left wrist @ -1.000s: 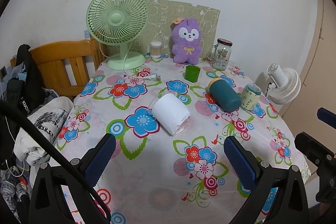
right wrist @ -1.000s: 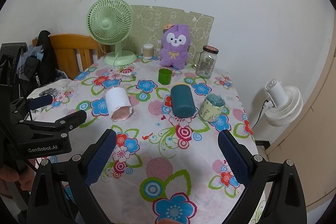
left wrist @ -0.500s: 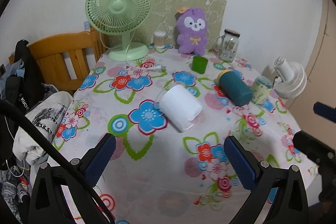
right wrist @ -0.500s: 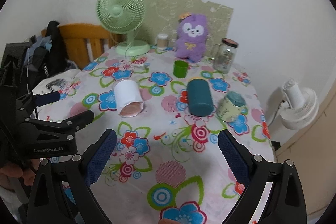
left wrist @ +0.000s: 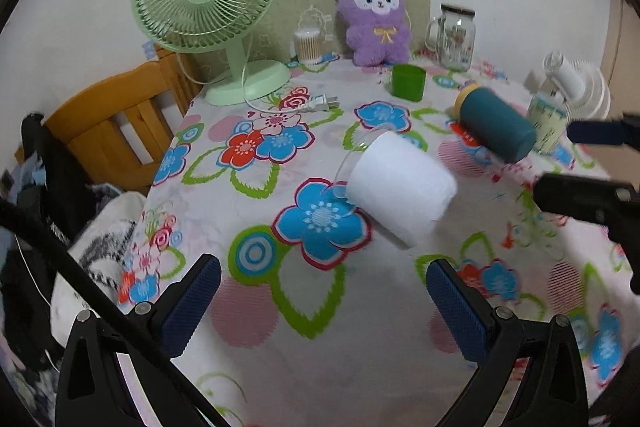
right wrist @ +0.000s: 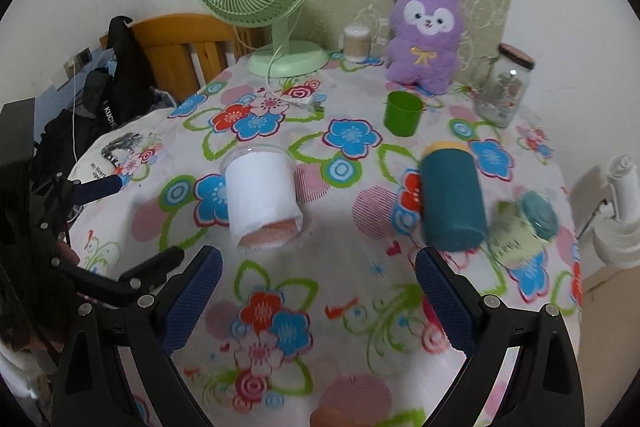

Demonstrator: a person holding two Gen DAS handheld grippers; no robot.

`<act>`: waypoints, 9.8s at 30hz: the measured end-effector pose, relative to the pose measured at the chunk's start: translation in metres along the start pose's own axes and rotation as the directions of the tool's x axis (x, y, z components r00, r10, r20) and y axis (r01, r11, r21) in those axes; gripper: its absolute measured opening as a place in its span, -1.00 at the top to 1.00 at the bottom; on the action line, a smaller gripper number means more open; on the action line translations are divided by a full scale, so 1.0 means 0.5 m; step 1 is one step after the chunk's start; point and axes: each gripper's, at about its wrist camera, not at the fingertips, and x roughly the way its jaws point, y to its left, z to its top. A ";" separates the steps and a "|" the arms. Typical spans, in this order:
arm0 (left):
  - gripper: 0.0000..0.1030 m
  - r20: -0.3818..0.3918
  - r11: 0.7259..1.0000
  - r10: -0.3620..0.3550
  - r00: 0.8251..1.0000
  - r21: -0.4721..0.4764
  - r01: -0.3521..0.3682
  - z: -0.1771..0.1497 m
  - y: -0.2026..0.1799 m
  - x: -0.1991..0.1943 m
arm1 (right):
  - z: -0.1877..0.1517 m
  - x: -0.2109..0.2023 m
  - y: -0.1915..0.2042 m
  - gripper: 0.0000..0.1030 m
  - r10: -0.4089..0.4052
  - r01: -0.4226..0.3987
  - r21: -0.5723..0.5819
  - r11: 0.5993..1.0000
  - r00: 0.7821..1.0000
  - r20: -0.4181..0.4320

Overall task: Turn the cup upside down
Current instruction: 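Close the right gripper around the white paper cup's body, then lift the white cup with the right gripper and carry it toward the left gripper, then grasp the white cup with the left gripper while the right gripper releases it, then rotate the left gripper to turn the white cup rim-down, then lower the white cup onto the tablecloth and open the left gripper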

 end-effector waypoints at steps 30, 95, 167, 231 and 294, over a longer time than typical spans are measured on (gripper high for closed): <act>-1.00 -0.040 0.981 -0.039 0.998 0.189 0.046 0.049 0.046 0.164 | 0.070 0.240 0.029 -0.31 0.257 -0.252 0.052 0.966 0.948 -0.186; -1.00 -0.102 0.953 -0.272 0.957 0.106 0.282 -0.186 -0.165 -0.040 | -0.244 -0.050 0.009 -0.46 0.040 -0.018 0.107 0.994 0.977 -0.207; -0.56 0.069 0.949 -0.289 0.955 -0.113 0.296 -0.143 -0.350 -0.061 | -0.386 -0.206 -0.302 -0.53 0.112 -0.090 0.424 0.901 0.993 -0.027; -0.59 -0.817 0.861 -0.396 0.420 -0.170 0.480 -0.037 -0.224 0.038 | -0.355 -0.125 -0.143 -0.53 0.231 -0.210 0.171 0.963 0.967 -0.112; -0.74 -0.387 0.916 -0.381 0.840 -0.033 0.400 0.005 -0.086 -0.160 | -0.230 -0.228 -0.053 -0.78 0.044 -0.046 0.103 0.994 0.999 0.023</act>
